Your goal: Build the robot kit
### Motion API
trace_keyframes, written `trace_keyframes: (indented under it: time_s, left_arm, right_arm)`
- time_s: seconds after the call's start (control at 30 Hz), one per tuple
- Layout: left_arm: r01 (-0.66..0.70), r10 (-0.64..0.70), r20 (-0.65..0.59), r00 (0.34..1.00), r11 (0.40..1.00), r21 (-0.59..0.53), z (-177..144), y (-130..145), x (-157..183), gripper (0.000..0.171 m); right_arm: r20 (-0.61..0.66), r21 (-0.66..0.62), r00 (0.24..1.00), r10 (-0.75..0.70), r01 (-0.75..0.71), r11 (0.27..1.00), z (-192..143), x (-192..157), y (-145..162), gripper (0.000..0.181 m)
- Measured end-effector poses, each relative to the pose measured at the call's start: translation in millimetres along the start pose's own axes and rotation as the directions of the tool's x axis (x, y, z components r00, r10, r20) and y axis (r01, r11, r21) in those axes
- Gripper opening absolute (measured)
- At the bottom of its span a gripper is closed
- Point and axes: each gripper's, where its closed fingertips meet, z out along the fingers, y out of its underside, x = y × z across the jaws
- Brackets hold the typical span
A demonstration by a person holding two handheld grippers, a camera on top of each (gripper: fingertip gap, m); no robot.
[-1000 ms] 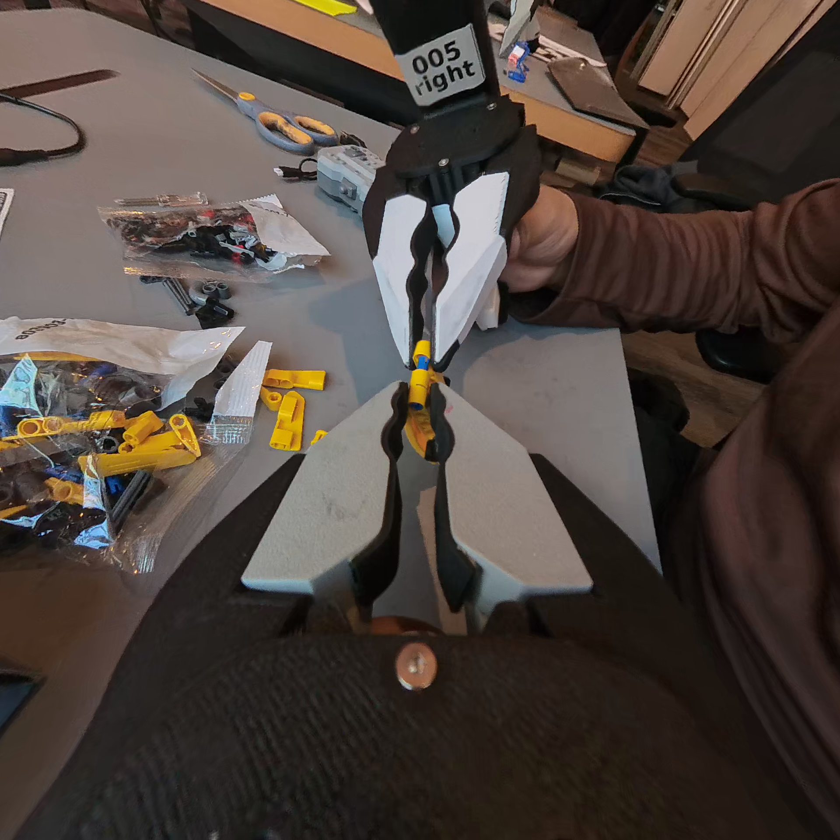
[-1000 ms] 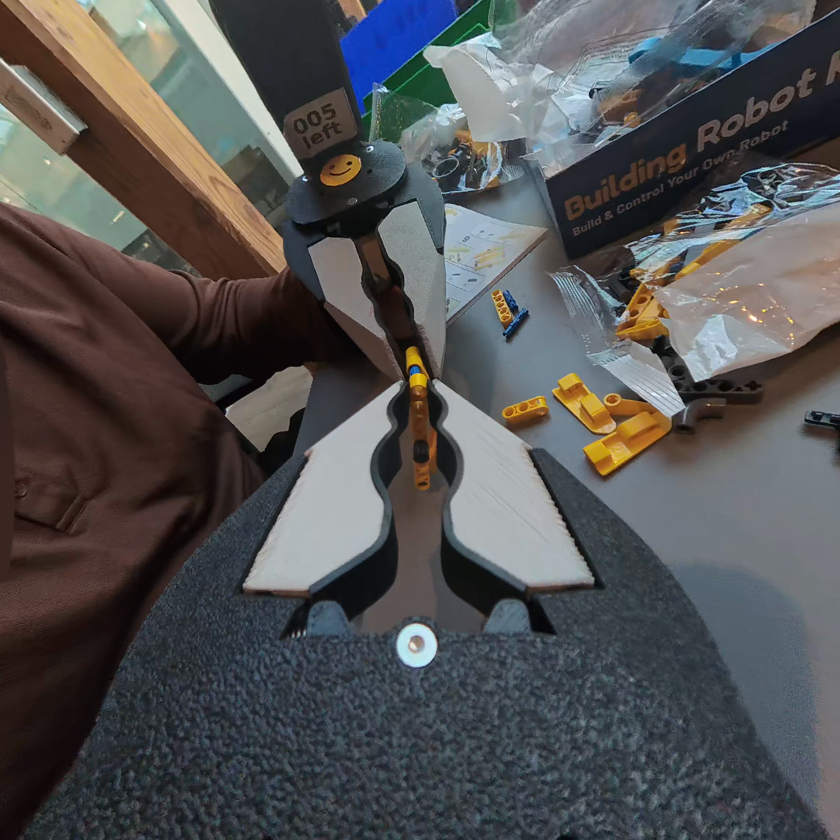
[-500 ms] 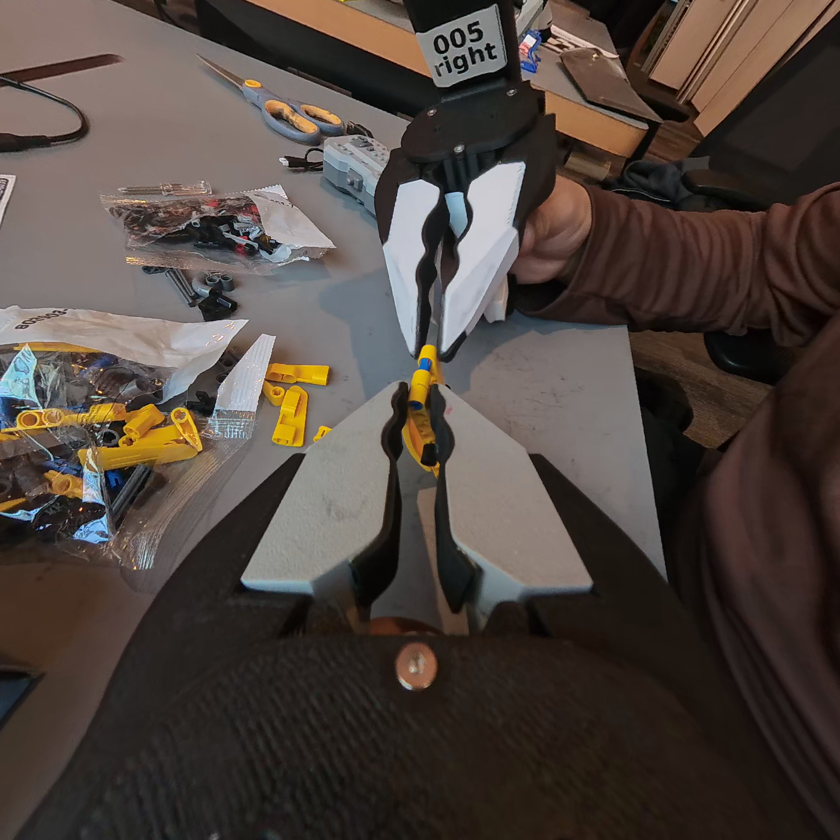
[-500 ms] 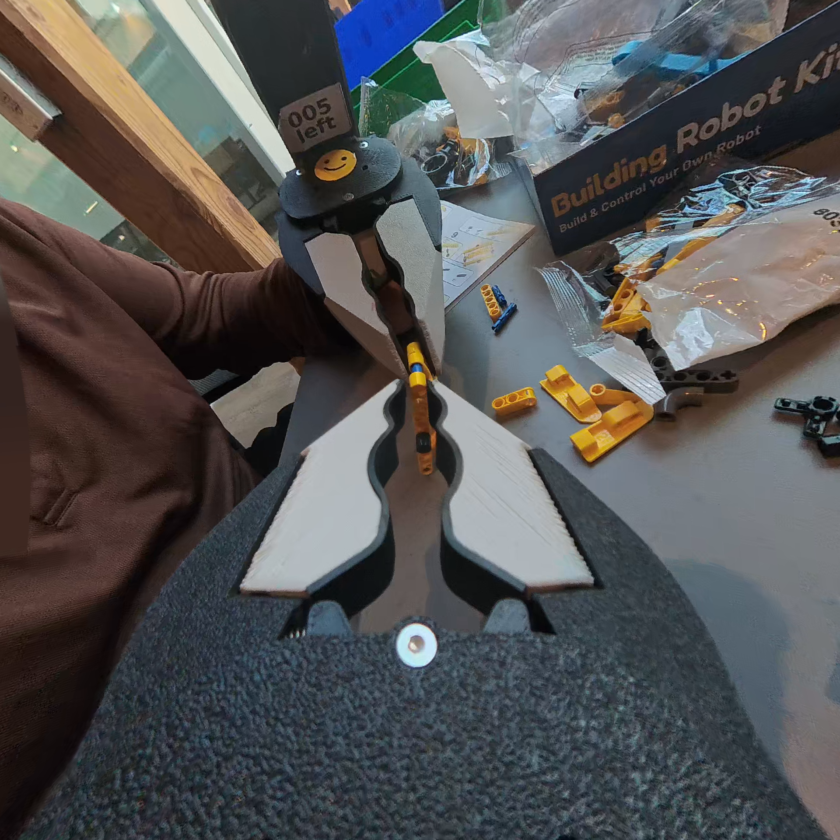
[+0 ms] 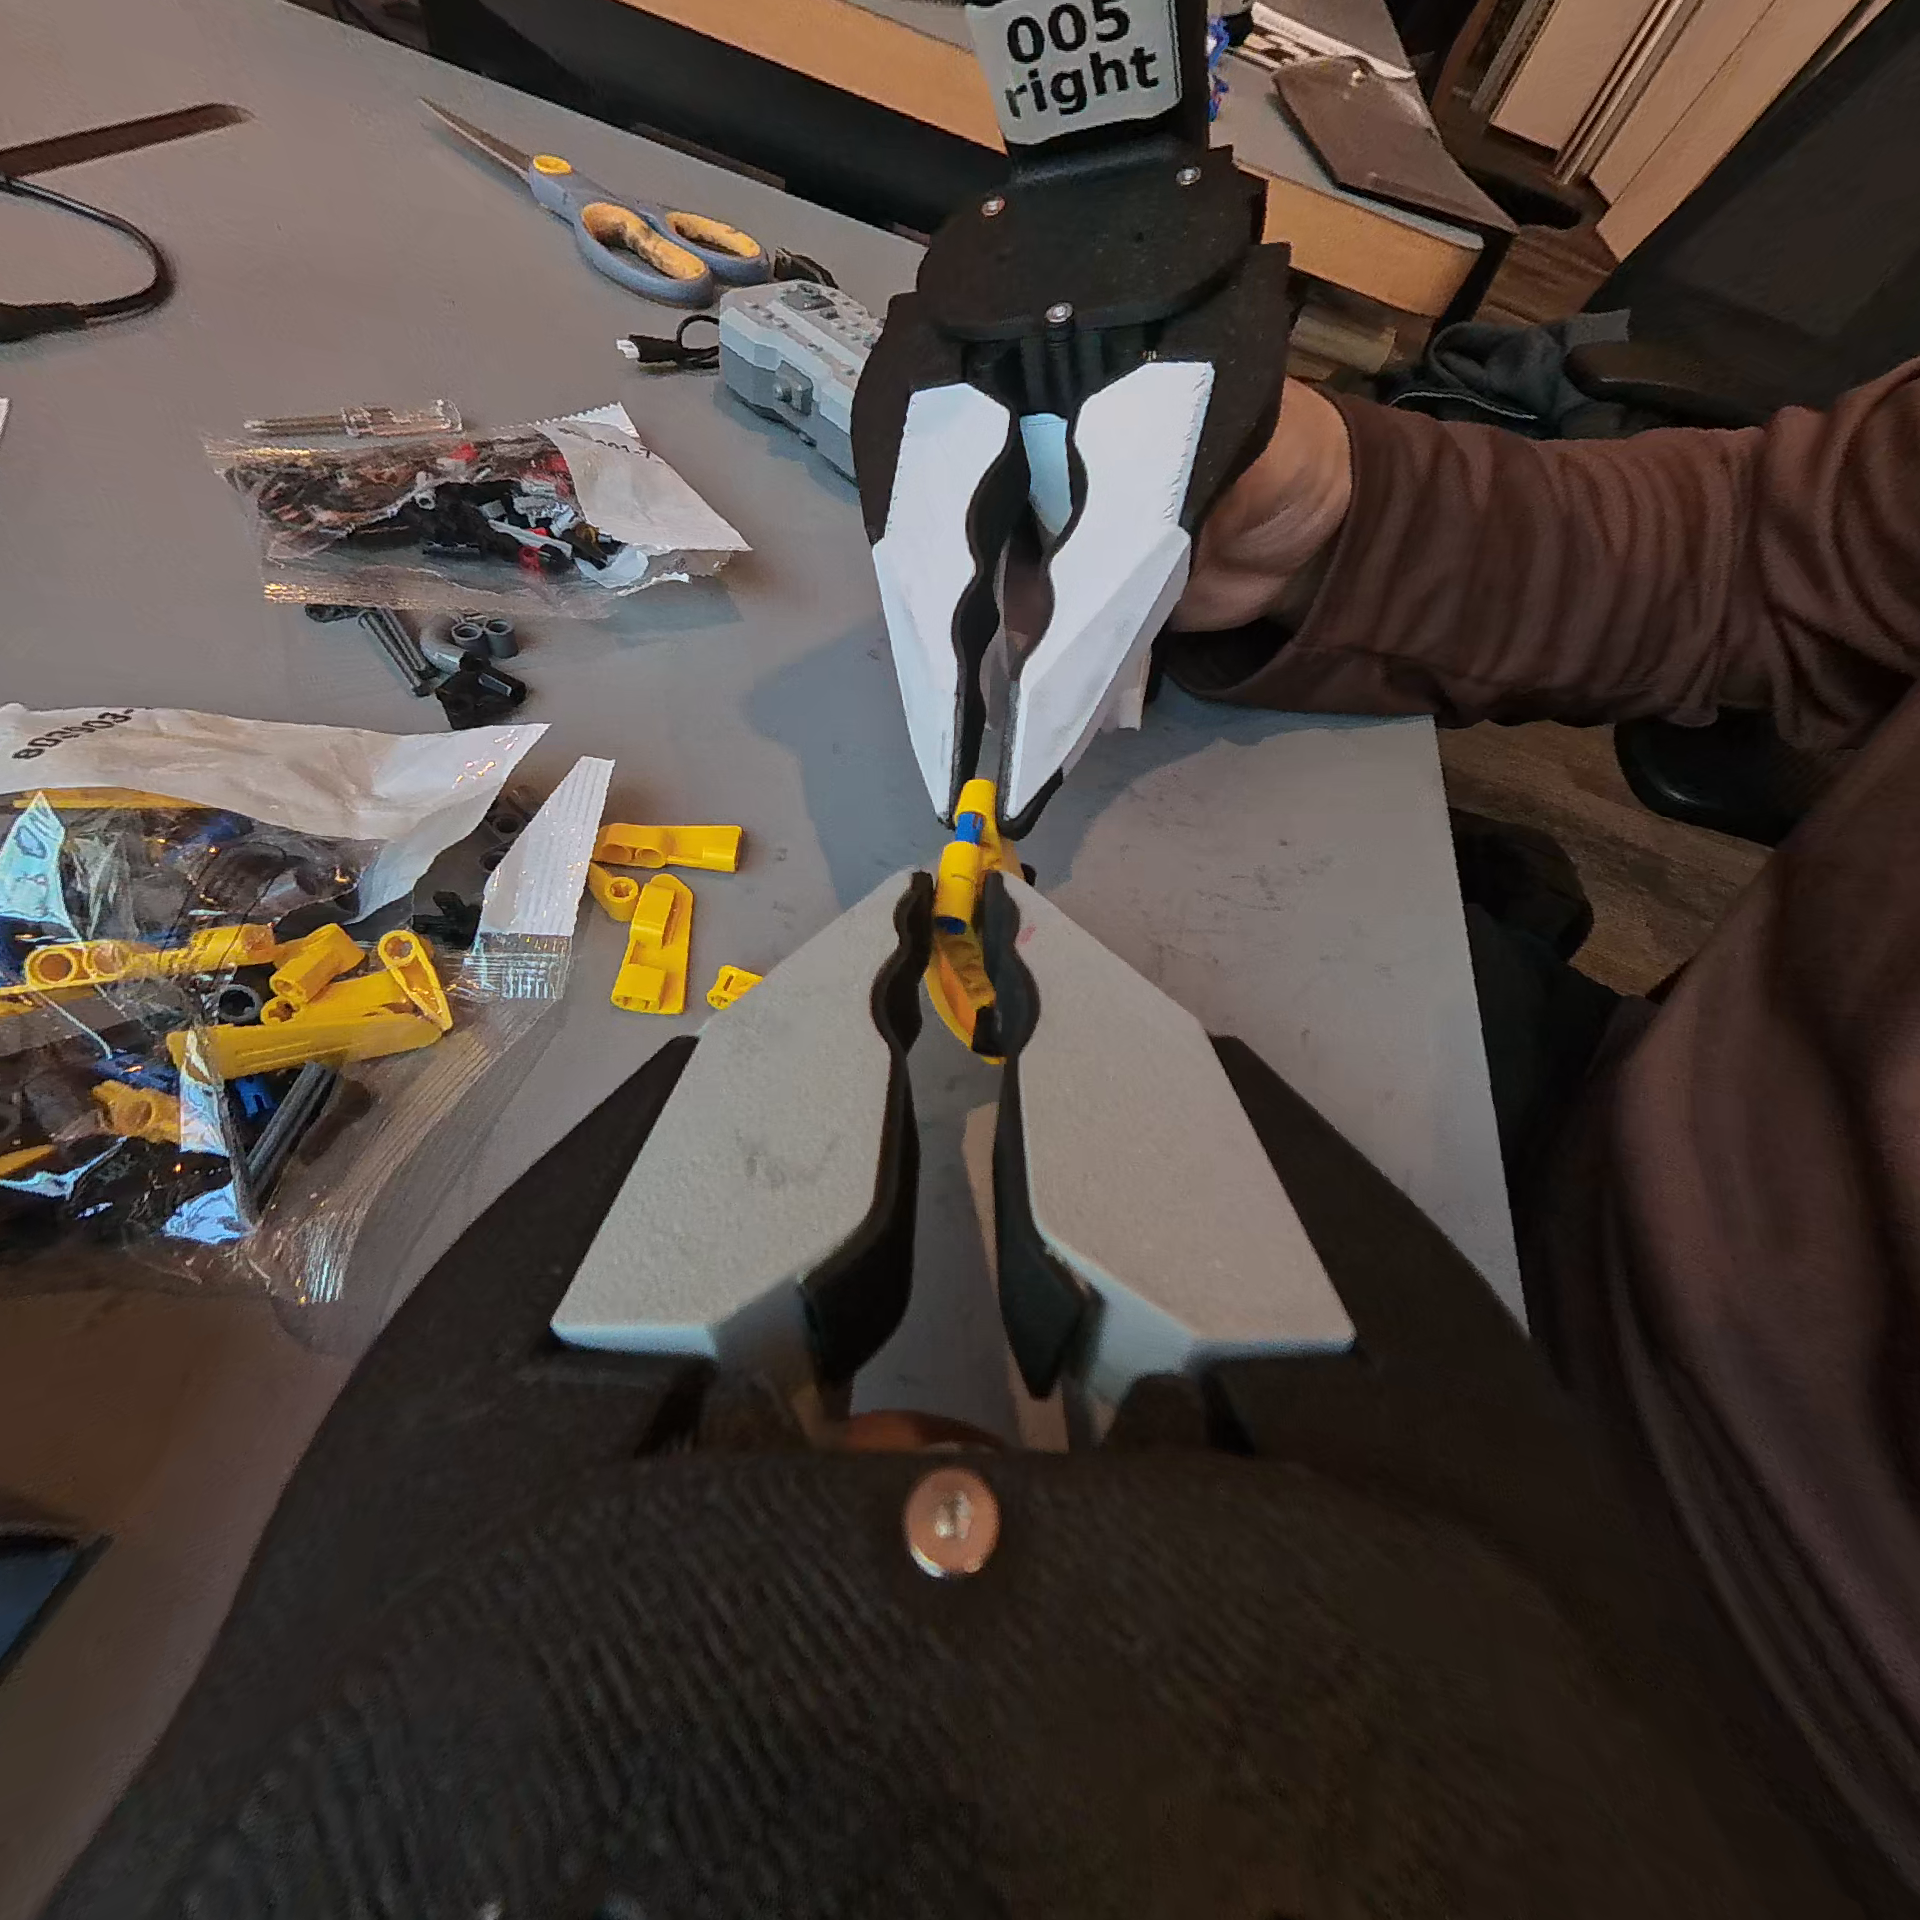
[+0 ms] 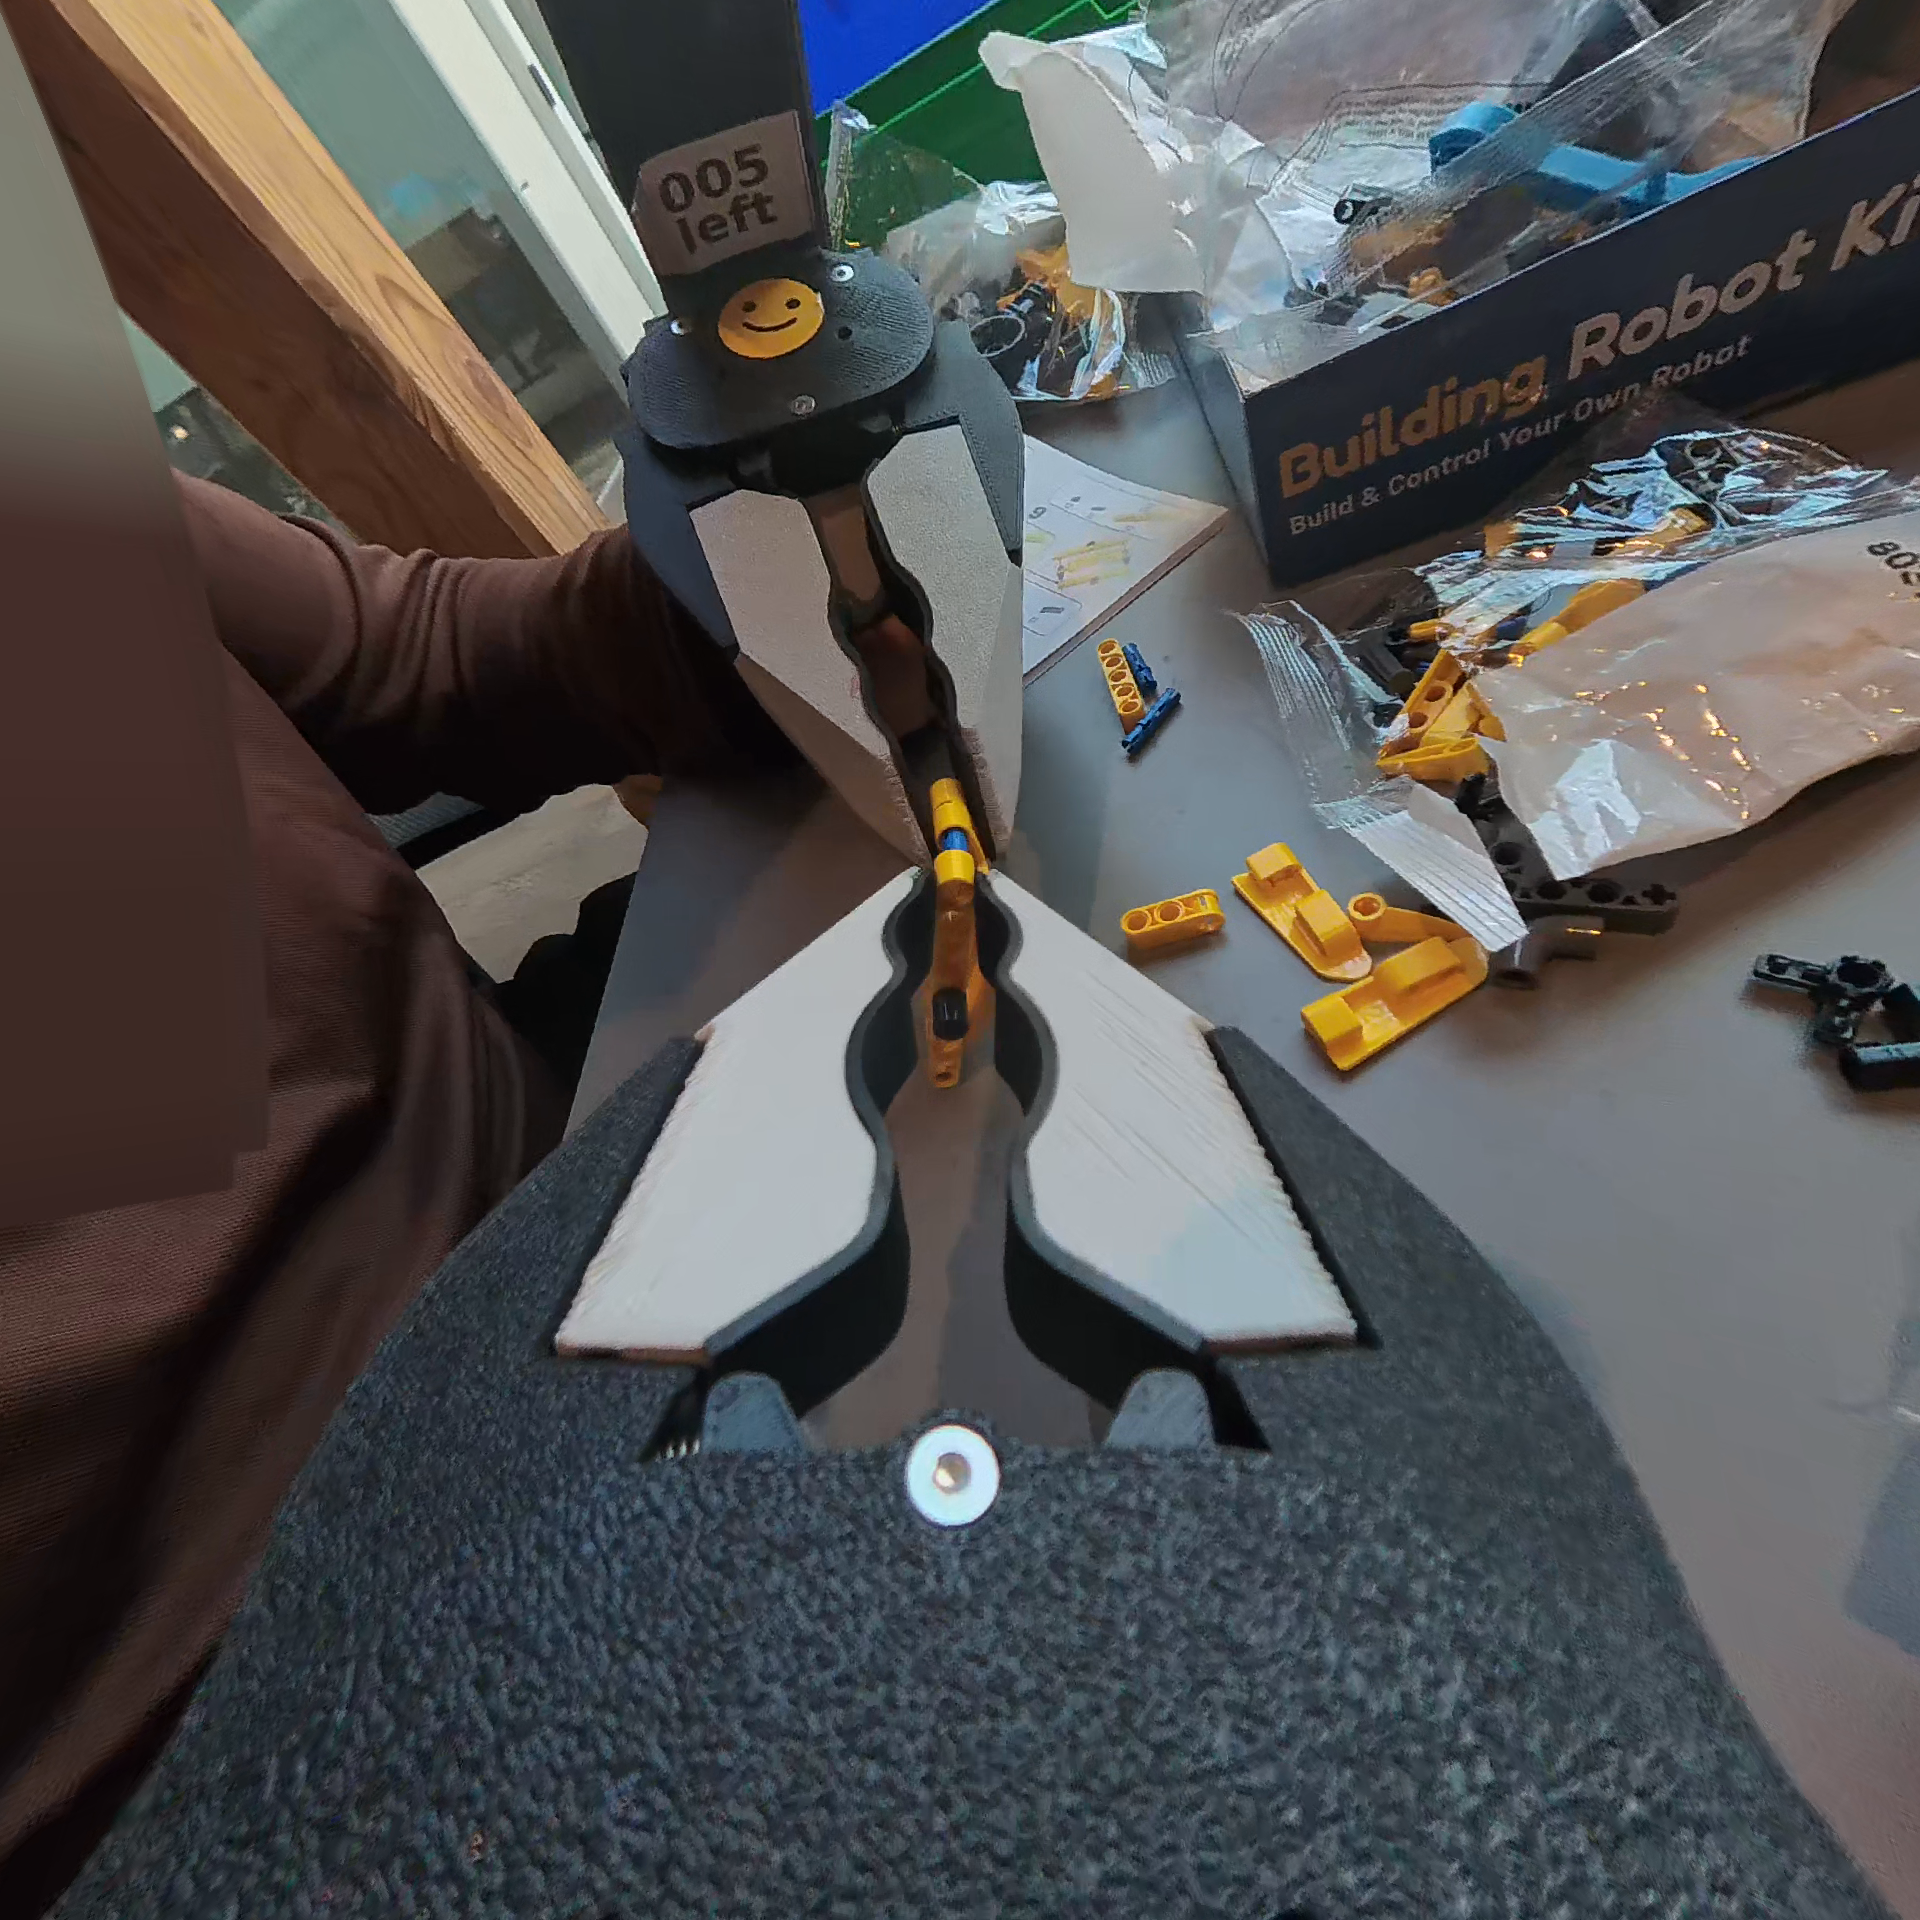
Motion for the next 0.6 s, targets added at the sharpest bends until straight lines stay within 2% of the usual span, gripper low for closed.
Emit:
trace_keyframes:
  time_s: [0.3, 0.4, 0.6]
  left_arm:
    - [-0.032, 0.033, 0.029, 0.999, 0.999, -0.042, -0.5, 2.6, -2.1, 0.007]
    - [-0.045, 0.046, 0.06, 0.997, 0.999, -0.019, 0.6, -0.5, -5.3, 0.007]
    - [-0.176, 0.175, 0.151, 0.973, 0.984, -0.002, 0.8, -3.6, -8.9, 0.011]
  right_arm:
    - [0.019, 0.006, 1.0, 0.025, -0.025, 1.0, 0.9, 0.5, -1.4, 0.006]
    - [0.023, 0.019, 0.998, 0.057, -0.057, 0.998, -0.5, 3.6, -3.1, 0.006]
    - [0.008, 0.024, 0.998, 0.058, -0.059, 0.998, -1.8, 5.5, -3.3, 0.006]
